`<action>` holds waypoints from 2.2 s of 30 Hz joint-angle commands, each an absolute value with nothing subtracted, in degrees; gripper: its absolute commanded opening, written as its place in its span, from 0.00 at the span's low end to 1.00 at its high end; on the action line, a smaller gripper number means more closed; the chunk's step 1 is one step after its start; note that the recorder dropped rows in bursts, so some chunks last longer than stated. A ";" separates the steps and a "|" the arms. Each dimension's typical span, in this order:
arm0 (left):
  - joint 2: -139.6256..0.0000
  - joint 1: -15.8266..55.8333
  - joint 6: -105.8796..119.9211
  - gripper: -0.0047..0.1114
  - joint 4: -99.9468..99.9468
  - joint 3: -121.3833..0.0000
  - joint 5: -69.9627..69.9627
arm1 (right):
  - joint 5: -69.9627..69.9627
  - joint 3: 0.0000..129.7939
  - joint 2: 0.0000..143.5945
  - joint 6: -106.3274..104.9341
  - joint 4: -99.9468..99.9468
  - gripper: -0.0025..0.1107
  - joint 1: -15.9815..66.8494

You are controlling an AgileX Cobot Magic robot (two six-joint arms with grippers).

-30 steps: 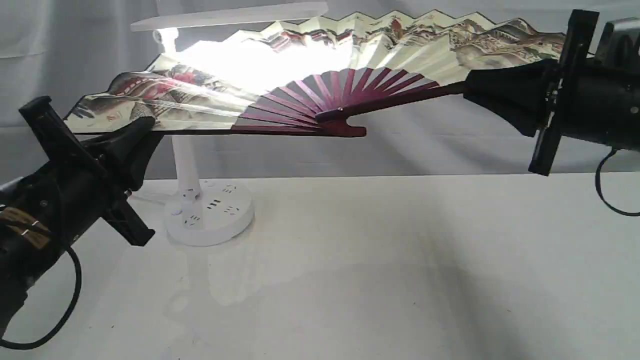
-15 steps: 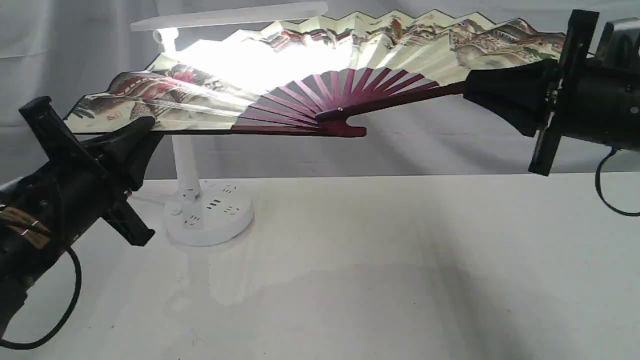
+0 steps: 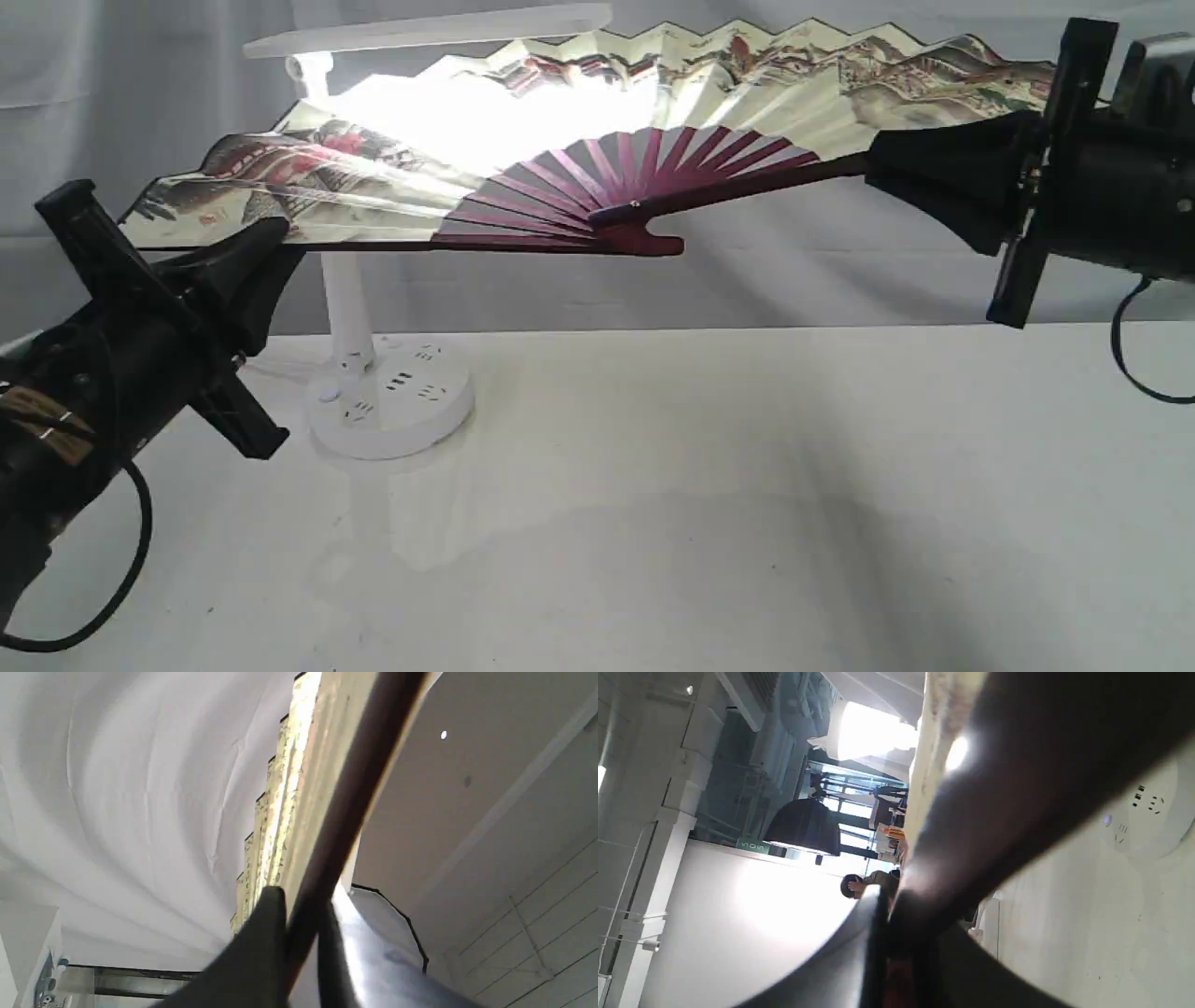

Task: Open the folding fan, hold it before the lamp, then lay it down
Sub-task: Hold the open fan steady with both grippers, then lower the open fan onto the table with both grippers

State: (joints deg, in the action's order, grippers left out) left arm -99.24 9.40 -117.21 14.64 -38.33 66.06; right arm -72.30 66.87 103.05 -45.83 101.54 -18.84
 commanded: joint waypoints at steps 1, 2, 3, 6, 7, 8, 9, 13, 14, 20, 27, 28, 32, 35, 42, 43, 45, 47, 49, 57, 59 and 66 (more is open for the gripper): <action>-97.97 7.94 -121.34 0.04 3.66 -38.64 69.96 | -69.96 66.78 102.71 -47.70 99.95 0.02 -19.85; -97.97 7.94 -121.34 0.04 3.52 -38.64 69.96 | -69.96 66.78 102.71 -47.70 99.95 0.02 -19.85; -97.97 7.94 -121.34 0.04 3.25 -38.64 69.96 | -69.96 66.78 102.71 -47.70 99.95 0.02 -19.85; -97.97 7.94 -121.34 0.04 3.13 -38.64 69.96 | -69.96 66.78 102.71 -47.70 99.95 0.02 -19.85; -97.97 7.94 -121.34 0.04 2.98 -38.64 69.96 | -69.96 66.78 102.71 -47.70 99.95 0.02 -19.85; -97.97 7.94 -121.34 0.04 2.72 -38.64 69.96 | -69.96 66.78 102.71 -47.70 99.95 0.02 -19.85; -97.97 7.94 -121.21 0.04 2.45 -38.64 69.96 | -69.96 66.78 102.71 -47.70 99.95 0.02 -19.85; -97.97 7.94 -121.21 0.04 2.30 -38.64 69.96 | -69.96 66.78 102.71 -47.70 99.95 0.02 -19.85; -97.97 7.94 -121.21 0.04 2.30 -38.64 69.96 | -69.96 66.78 102.71 -47.70 99.95 0.02 -19.85; -97.97 7.94 -121.21 0.04 1.92 -38.64 69.96 | -68.73 66.78 102.71 -47.70 99.95 0.02 -19.85; -98.08 7.94 -121.21 0.04 1.92 -38.64 69.96 | -67.20 66.78 102.71 -47.70 99.95 0.02 -19.85; -98.08 7.94 -121.21 0.04 1.52 -38.64 69.96 | -67.20 66.78 102.71 -47.70 99.95 0.02 -19.85; -98.08 7.94 -120.77 0.04 0.00 -38.64 69.96 | -66.55 66.78 102.71 -47.70 99.95 0.02 -19.85; -98.08 7.94 -119.69 0.04 -0.48 -38.64 69.96 | -66.30 66.78 102.82 -47.70 99.95 0.02 -19.85; -98.08 7.94 -116.85 0.04 1.64 -38.64 69.96 | -67.41 66.78 102.82 -47.89 99.95 0.02 -19.85; -98.08 7.94 -116.85 0.04 2.43 -38.64 69.96 | -67.41 66.78 102.82 -47.98 99.95 0.02 -19.85; -98.08 7.94 -116.85 0.04 3.77 -38.64 69.96 | -67.26 66.78 102.82 -48.07 99.95 0.02 -19.85; -98.08 7.94 -116.75 0.04 4.54 -38.64 69.96 | -67.26 66.78 102.82 -47.88 99.88 0.02 -19.96; -98.08 7.94 -116.66 0.04 5.96 -38.64 69.53 | -67.03 66.78 102.82 -47.66 98.11 0.02 -19.96; -98.08 7.94 -115.16 0.04 11.26 -37.61 63.17 | -61.82 62.63 102.82 -46.94 96.51 0.02 -20.17; -98.08 7.94 -114.99 0.04 11.54 -37.47 63.01 | -61.66 61.73 102.93 -47.97 96.51 0.02 -20.17; -98.19 10.18 -111.13 0.04 12.55 -37.38 62.33 | -61.59 59.97 102.93 -49.04 93.61 0.02 -22.60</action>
State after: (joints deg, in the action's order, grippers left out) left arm -99.24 10.17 -110.28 18.48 -37.40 59.67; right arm -66.98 60.91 103.05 -46.09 97.43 -20.25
